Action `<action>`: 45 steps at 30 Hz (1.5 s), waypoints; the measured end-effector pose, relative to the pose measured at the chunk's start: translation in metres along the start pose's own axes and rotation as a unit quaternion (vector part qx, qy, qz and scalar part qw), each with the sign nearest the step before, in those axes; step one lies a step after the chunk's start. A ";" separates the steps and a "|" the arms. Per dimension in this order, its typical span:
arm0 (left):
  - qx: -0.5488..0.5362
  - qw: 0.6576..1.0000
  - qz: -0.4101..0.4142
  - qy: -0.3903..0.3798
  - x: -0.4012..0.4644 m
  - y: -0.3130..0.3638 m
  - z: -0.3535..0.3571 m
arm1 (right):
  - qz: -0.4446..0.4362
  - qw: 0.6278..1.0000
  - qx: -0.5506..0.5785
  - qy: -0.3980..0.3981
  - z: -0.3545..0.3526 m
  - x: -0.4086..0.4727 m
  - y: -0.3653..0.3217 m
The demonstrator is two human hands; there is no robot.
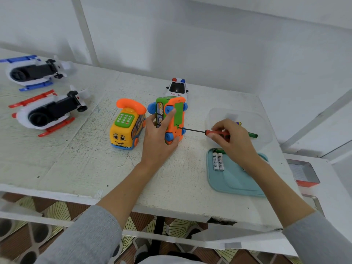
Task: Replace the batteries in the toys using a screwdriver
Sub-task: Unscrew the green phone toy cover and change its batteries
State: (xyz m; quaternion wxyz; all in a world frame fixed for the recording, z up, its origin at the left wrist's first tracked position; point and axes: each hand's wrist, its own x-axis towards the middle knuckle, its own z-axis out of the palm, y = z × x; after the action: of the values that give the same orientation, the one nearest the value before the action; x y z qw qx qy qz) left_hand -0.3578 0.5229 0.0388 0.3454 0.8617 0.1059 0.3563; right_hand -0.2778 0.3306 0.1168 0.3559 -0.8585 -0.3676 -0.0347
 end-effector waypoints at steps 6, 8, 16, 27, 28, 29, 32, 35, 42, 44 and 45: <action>0.002 1.000 0.006 -0.007 0.000 0.001 0.000 | -0.046 0.999 -0.006 0.029 -0.003 0.004 0.003; -0.001 1.000 0.005 -0.007 0.000 0.001 -0.001 | -0.045 0.998 -0.010 0.039 -0.003 0.006 0.003; -0.004 1.000 0.002 -0.007 0.000 0.001 -0.001 | -0.041 0.999 -0.005 0.018 -0.001 0.007 0.003; 0.000 1.000 -0.002 -0.002 0.000 0.001 0.000 | -0.045 0.998 0.031 0.017 0.000 0.008 0.001; 0.002 1.000 0.000 -0.003 0.000 0.001 0.000 | -0.036 0.999 0.037 0.018 0.000 0.008 0.003; 0.005 1.000 0.001 -0.004 0.000 0.001 0.000 | -0.027 0.999 0.042 0.020 -0.001 0.009 0.004; 0.013 1.000 0.007 -0.007 0.001 0.002 0.000 | -0.018 0.999 0.043 0.027 -0.003 0.010 0.004; 0.010 1.000 -0.002 -0.002 0.000 0.002 0.000 | -0.010 0.999 0.036 -0.002 -0.004 0.010 -0.001; 0.004 1.000 0.005 -0.002 0.000 0.004 -0.002 | -0.033 0.999 0.020 0.008 -0.003 0.013 0.003; 0.002 1.000 0.002 -0.002 0.000 0.003 -0.002 | -0.021 1.000 0.001 0.010 -0.001 0.014 0.004; 0.003 1.000 0.002 -0.001 0.000 0.003 -0.002 | -0.019 1.000 -0.004 0.005 0.000 0.013 0.003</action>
State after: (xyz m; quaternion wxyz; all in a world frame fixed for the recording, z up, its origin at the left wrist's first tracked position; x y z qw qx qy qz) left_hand -0.3594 0.5215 0.0416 0.3422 0.8634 0.1045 0.3557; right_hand -0.2660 0.3367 0.1194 0.3535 -0.8528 -0.3815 -0.0474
